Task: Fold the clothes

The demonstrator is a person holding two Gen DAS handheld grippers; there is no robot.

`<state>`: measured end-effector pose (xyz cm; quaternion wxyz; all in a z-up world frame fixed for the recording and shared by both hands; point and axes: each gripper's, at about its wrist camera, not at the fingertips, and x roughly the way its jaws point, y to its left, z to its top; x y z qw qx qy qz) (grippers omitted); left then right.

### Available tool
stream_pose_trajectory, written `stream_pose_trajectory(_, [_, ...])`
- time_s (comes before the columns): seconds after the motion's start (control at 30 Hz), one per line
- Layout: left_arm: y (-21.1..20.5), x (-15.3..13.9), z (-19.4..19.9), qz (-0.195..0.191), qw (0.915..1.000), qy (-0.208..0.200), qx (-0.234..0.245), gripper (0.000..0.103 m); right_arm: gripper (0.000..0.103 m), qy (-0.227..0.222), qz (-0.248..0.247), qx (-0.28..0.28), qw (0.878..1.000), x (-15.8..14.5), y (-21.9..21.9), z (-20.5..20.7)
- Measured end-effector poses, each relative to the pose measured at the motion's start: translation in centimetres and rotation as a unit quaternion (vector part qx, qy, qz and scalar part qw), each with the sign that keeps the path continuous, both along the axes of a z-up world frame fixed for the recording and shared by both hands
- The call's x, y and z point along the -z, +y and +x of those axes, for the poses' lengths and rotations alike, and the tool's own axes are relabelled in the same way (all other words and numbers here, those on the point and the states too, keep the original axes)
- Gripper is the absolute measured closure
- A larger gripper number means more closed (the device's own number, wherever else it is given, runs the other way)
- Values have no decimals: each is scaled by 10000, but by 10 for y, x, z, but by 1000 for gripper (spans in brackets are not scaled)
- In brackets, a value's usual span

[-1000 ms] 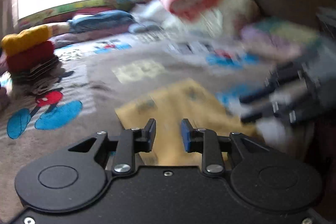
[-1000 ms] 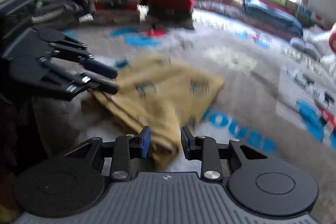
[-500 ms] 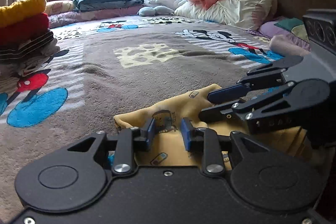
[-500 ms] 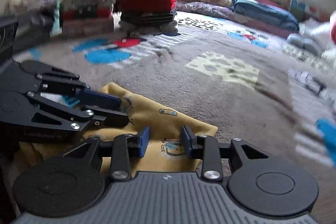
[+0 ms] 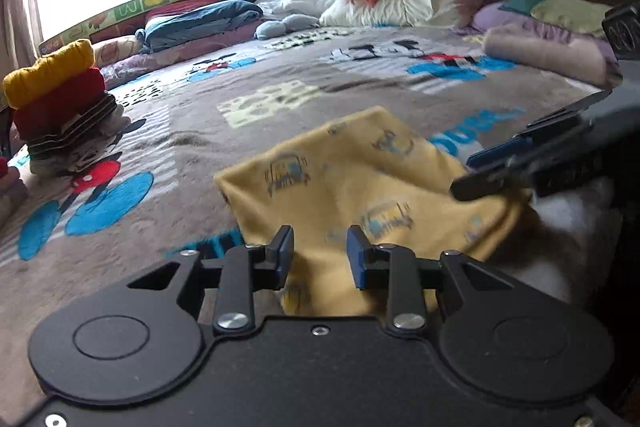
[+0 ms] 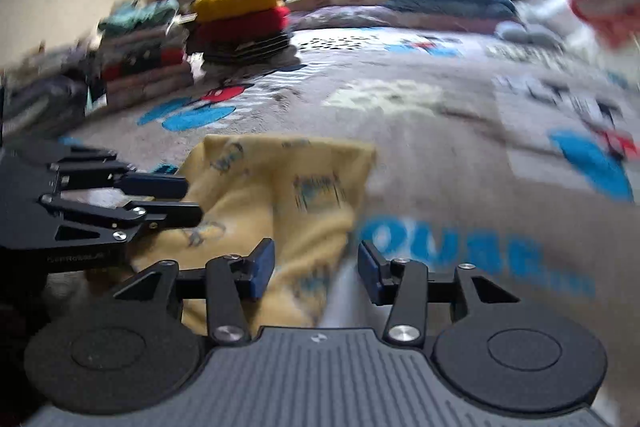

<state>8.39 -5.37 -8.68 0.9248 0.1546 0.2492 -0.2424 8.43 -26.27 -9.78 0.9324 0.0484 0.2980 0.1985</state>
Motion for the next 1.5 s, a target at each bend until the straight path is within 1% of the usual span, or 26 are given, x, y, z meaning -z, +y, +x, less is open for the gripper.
stream_pose_trajectory(0.07, [8, 0, -7, -63, 9998, 123, -163, 67, 56, 253, 521, 175, 9982, 4, -14, -7])
stream_pose_trajectory(0.1, [14, -1, -9, -200, 9990, 250, -315, 59, 55, 379, 780, 260, 9959, 6, -20, -10])
stream_pose_trajectory(0.17, [32, -3, -11, -687, 9941, 617, -566, 49, 55, 623, 1287, 402, 9889, 9, -32, -15])
stream_pose_trajectory(0.2, [42, -4, -11, -1025, 9886, 857, -696, 41, 55, 726, 1551, 454, 9842, 13, -36, -18])
stream_pose_trajectory(0.23, [52, -4, -10, -1368, 9811, 1092, -819, 38, 55, 820, 1802, 504, 9789, 15, -40, -21])
stream_pose_trajectory(0.3, [67, 1, -7, -2063, 9611, 1527, -1022, 38, 55, 908, 2165, 582, 9703, 20, -46, -22])
stream_pose_trajectory(0.33, [72, 5, -4, -2330, 9512, 1681, -1130, 38, 54, 930, 2318, 598, 9665, 22, -47, -21])
stream_pose_trajectory(0.4, [75, 11, 2, -2800, 9343, 1847, -1207, 38, 52, 945, 2587, 609, 9594, 27, -48, -17])
stream_pose_trajectory(0.5, [78, 20, 11, -3530, 9046, 2031, -1261, 38, 52, 877, 2780, 559, 9549, 33, -43, -6])
stream_pose_trajectory(0.53, [78, 23, 14, -3707, 8967, 2045, -1290, 40, 52, 853, 2888, 540, 9521, 36, -41, -2])
stream_pose_trajectory(0.57, [76, 26, 16, -3799, 8928, 2030, -1317, 42, 52, 828, 2996, 521, 9490, 38, -40, 3])
stream_pose_trajectory(0.6, [74, 26, 17, -3813, 8921, 2010, -1354, 49, 53, 801, 3088, 500, 9464, 41, -38, 8])
stream_pose_trajectory(0.63, [72, 27, 18, -3827, 8913, 2001, -1383, 60, 57, 754, 3089, 470, 9469, 42, -34, 12])
stream_pose_trajectory(0.67, [70, 27, 19, -3842, 8899, 2034, -1379, 64, 59, 708, 3091, 444, 9474, 44, -31, 16])
stream_pose_trajectory(0.73, [67, 27, 21, -3873, 8872, 2100, -1373, 85, 70, 628, 3108, 428, 9474, 47, -25, 20])
stream_pose_trajectory(0.77, [65, 27, 22, -3888, 8858, 2132, -1370, 87, 74, 623, 3193, 423, 9447, 49, -24, 21])
stream_pose_trajectory(0.8, [64, 26, 22, -3896, 8853, 2148, -1353, 88, 82, 620, 3289, 434, 9413, 51, -24, 21])
stream_pose_trajectory(0.83, [62, 22, 21, -3875, 8888, 2089, -1275, 90, 85, 616, 3385, 446, 9379, 53, -24, 22])
stream_pose_trajectory(0.87, [60, 17, 20, -3863, 8916, 2037, -1199, 90, 86, 607, 3487, 468, 9341, 53, -26, 21])
stream_pose_trajectory(1.0, [51, 2, 24, -3956, 8921, 1981, -924, 91, 87, 509, 3935, 508, 9165, 47, -40, 14])
stream_pose_trajectory(1.07, [38, -4, 31, -3931, 8943, 2011, -729, 90, 87, 401, 4129, 533, 9083, 42, -52, 8])
stream_pose_trajectory(1.17, [12, -15, 47, -3936, 8947, 2077, -374, 90, 87, 141, 4269, 652, 9019, 33, -73, -3])
stream_pose_trajectory(1.23, [-13, -25, 64, -3905, 8959, 2118, -55, 90, 87, -82, 4240, 837, 9017, 27, -90, -11])
stream_pose_trajectory(1.33, [-65, -42, 94, -3688, 9037, 2117, 506, 90, 87, -517, 4185, 1243, 8982, 20, -123, -23])
stream_pose_trajectory(1.5, [-167, -61, 137, -3208, 9094, 2198, 1473, 90, 87, -1317, 4073, 2036, 8805, 12, -193, -39])
